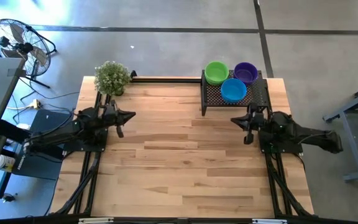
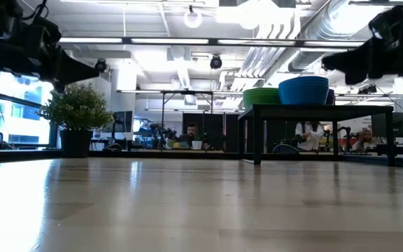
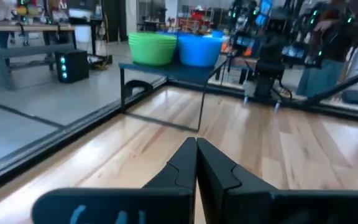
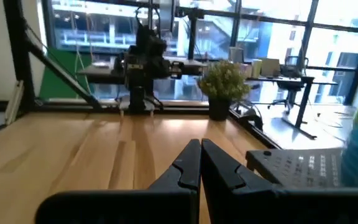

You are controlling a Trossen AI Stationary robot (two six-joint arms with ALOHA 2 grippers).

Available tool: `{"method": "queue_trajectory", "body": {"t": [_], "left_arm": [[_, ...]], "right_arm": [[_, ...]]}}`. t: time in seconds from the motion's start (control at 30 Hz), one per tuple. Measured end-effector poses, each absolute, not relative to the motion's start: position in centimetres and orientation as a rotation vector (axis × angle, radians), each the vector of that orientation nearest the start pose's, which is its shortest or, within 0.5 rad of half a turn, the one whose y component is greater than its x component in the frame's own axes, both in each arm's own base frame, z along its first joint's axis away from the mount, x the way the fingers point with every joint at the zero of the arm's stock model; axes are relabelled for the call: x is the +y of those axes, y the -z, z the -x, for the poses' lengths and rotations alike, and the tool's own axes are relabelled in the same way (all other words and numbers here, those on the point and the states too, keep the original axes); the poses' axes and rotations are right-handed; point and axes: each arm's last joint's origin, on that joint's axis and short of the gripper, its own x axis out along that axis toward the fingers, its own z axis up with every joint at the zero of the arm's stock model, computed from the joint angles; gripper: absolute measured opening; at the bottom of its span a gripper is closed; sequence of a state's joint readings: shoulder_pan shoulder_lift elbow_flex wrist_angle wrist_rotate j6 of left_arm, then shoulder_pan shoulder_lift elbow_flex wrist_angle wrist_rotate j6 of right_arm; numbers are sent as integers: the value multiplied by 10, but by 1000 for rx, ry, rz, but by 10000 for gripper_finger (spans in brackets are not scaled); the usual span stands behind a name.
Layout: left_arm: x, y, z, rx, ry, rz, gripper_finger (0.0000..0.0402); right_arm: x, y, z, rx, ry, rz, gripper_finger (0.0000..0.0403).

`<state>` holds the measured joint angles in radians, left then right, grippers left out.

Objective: Pick & Place Mini bowls
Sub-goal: Return to Home Position

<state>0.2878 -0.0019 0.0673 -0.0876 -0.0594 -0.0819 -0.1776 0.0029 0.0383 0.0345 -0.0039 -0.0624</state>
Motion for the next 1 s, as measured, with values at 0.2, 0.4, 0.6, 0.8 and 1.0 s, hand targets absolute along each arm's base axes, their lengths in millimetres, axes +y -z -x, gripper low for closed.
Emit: {"method": "queue_trajectory", "body": {"t": [0.2, 0.4, 0.6, 0.8, 1.0], "left_arm": [[29, -174, -91, -26, -359, 83, 0], [32, -172, -91, -62, -439, 74, 0], [32, -171, -91, -62, -449, 80, 0], [32, -171, -92, -53, -430, 80, 1], [31, -168, -93, -27, -409, 75, 1]], "right_arm": [[-21, -171, -95, -47, 180, 19, 0], [-24, -173, -94, -60, 266, 74, 0], [-26, -170, -95, -24, 358, 61, 0], [-26, -169, -94, -23, 356, 52, 0], [-25, -168, -95, -16, 310, 28, 0]]}}
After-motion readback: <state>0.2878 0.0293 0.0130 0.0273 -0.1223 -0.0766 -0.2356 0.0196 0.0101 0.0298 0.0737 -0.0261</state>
